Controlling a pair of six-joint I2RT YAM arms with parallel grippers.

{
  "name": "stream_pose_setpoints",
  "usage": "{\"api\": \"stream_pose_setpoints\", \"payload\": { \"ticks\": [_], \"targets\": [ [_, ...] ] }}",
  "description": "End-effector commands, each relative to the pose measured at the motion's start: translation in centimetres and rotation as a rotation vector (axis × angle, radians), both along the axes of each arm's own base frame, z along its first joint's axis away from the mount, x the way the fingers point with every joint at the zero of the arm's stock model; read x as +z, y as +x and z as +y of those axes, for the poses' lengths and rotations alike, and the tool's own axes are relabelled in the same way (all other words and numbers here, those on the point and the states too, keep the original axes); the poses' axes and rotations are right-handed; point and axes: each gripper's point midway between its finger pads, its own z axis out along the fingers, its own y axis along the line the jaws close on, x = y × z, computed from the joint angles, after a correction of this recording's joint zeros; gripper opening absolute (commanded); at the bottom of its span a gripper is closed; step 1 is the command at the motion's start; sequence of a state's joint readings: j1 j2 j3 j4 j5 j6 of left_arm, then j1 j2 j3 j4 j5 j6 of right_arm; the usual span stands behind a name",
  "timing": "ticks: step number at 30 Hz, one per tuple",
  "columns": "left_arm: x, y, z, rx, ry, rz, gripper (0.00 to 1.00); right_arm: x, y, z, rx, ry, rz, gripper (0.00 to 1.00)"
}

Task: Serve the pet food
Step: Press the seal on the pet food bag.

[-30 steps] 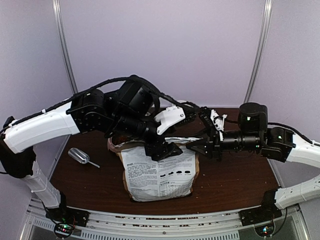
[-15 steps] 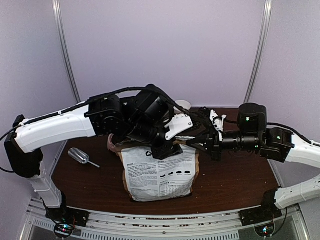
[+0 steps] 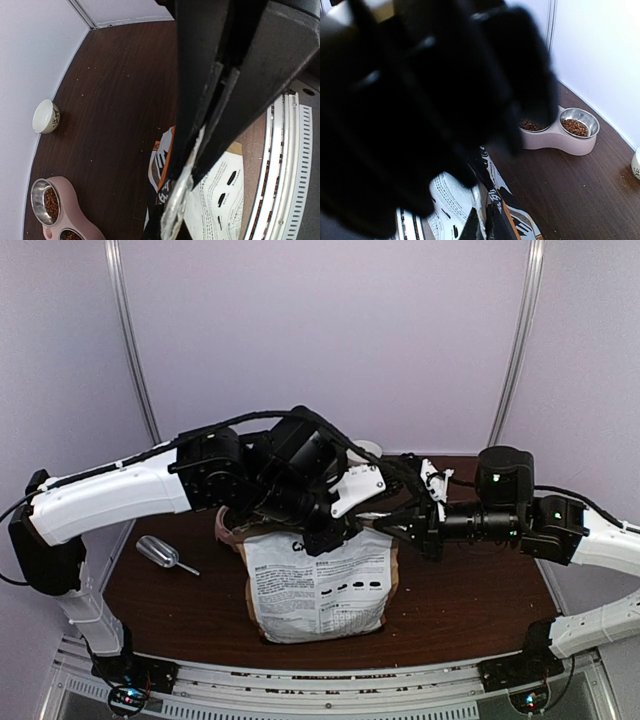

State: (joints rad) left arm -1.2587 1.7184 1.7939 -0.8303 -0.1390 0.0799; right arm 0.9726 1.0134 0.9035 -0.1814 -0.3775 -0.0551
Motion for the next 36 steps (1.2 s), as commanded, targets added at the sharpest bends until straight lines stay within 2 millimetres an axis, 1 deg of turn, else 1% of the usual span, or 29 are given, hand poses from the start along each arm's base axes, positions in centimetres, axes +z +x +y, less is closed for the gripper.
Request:
{"api": "stream_pose_setpoints", "payload": {
  "ticks": [1, 4, 8, 16, 18, 20, 22, 24, 25, 27, 30, 32, 34, 36],
  "targets": [
    [3.9, 1.4, -0.3, 0.043, -0.119, -0.069, 0.00, 0.5, 0.3, -0.7, -0.031, 0.017, -0.026, 0.00],
    [4.1, 2.6, 0.9, 0.103, -0.097, -0.125, 0.00, 0.4, 0.6, -1.1, -0.058, 0.005, -0.043, 0.00],
    [4.1, 3.4, 2.5, 0.142, -0.075, -0.162, 0.00, 0.2, 1.2, -1.9, -0.104, -0.024, -0.068, 0.00],
    [3.4, 4.5, 5.8, 0.171, -0.035, -0.188, 0.00, -1.7, 2.2, -3.6, -0.185, -0.135, -0.097, 0.00],
    [3.0, 4.9, 6.5, 0.185, -0.004, -0.196, 0.00, -2.1, 2.4, -3.8, -0.200, -0.154, -0.101, 0.00],
    [2.4, 5.2, 7.2, 0.194, 0.027, -0.201, 0.04, -2.3, 2.6, -4.1, -0.211, -0.169, -0.104, 0.00],
    [1.9, 5.6, 7.9, 0.204, 0.049, -0.203, 0.04, -2.6, 2.6, -4.2, -0.215, -0.184, -0.104, 0.00],
    [1.0, 5.8, 8.7, 0.210, 0.077, -0.199, 0.05, -2.6, 2.6, -4.3, -0.213, -0.189, -0.106, 0.00],
    [0.8, 6.1, 9.1, 0.218, 0.087, -0.201, 0.06, -2.6, 2.5, -4.4, -0.212, -0.190, -0.106, 0.00],
    [0.1, 6.4, 10.0, 0.231, 0.117, -0.201, 0.05, -2.5, 2.5, -4.4, -0.211, -0.190, -0.107, 0.00],
    [-0.5, 6.7, 11.0, 0.252, 0.141, -0.207, 0.00, -2.4, 2.4, -4.4, -0.210, -0.186, -0.108, 0.00],
    [-0.8, 7.1, 11.8, 0.271, 0.163, -0.222, 0.00, -2.4, 2.3, -4.5, -0.209, -0.185, -0.107, 0.00],
    [-1.5, 7.4, 12.5, 0.285, 0.191, -0.233, 0.03, -2.4, 2.3, -4.5, -0.209, -0.183, -0.108, 0.00],
    [-2.2, 7.7, 13.3, 0.301, 0.223, -0.243, 0.03, -2.3, 2.3, -4.5, -0.211, -0.183, -0.108, 0.00]
  ]
}}
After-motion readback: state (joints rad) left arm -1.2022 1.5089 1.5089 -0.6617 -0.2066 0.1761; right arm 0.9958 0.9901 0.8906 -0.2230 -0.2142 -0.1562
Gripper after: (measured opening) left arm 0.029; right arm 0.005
